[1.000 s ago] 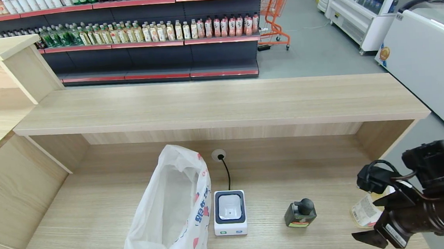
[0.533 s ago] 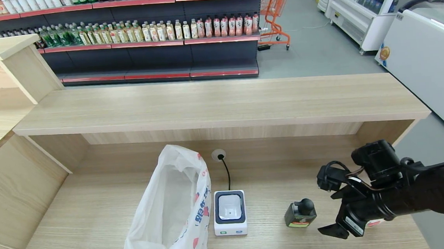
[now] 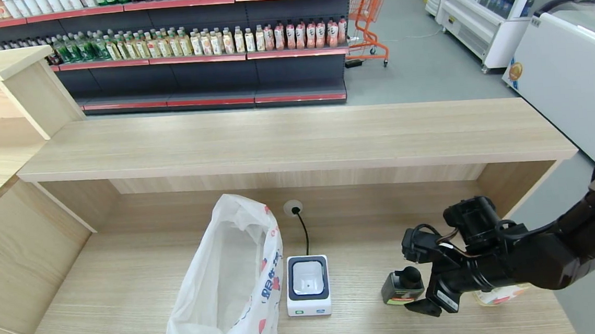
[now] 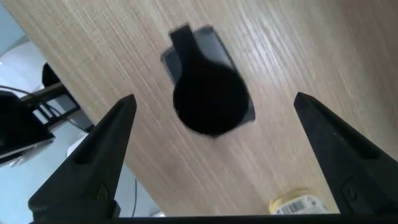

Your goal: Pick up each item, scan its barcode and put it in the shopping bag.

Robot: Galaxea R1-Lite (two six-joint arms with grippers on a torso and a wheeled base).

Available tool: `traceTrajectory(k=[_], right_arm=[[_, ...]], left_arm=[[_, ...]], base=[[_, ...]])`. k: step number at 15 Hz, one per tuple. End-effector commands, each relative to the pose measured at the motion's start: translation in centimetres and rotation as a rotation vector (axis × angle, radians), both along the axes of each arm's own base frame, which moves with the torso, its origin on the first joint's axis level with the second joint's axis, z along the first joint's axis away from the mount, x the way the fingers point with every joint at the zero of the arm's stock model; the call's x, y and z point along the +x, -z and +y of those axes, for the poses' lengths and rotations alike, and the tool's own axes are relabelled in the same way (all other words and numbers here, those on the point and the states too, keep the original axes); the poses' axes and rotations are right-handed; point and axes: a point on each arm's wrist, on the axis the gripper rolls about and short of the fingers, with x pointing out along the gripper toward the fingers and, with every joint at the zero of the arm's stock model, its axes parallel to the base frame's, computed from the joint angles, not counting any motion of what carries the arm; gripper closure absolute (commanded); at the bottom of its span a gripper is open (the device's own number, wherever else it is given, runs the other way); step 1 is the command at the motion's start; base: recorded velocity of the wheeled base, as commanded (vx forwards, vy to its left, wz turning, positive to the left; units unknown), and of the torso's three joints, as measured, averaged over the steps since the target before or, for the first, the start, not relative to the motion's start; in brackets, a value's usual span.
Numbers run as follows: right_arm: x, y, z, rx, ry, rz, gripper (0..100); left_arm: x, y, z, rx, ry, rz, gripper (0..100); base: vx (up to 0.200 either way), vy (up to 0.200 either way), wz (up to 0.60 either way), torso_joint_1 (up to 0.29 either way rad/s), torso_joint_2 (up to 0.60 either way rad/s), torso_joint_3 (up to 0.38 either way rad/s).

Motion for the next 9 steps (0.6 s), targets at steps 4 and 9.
traceTrajectory(k=[4, 9], right_arm=[[0.5, 1.9, 1.3, 0.003, -0.061, 0.016, 0], [0.7, 2.6, 1.4, -0.021, -0.089, 0.017, 0]], left_arm=[[0.0, 0.0, 0.0, 0.001, 0.000, -0.001, 0], [0.0, 0.0, 0.0, 0.000, 0.000, -0.001, 0]], base=[[0.000, 0.000, 0.00, 0.000, 0.00, 0.000], [0.000, 0.000, 0.00, 0.000, 0.00, 0.000]])
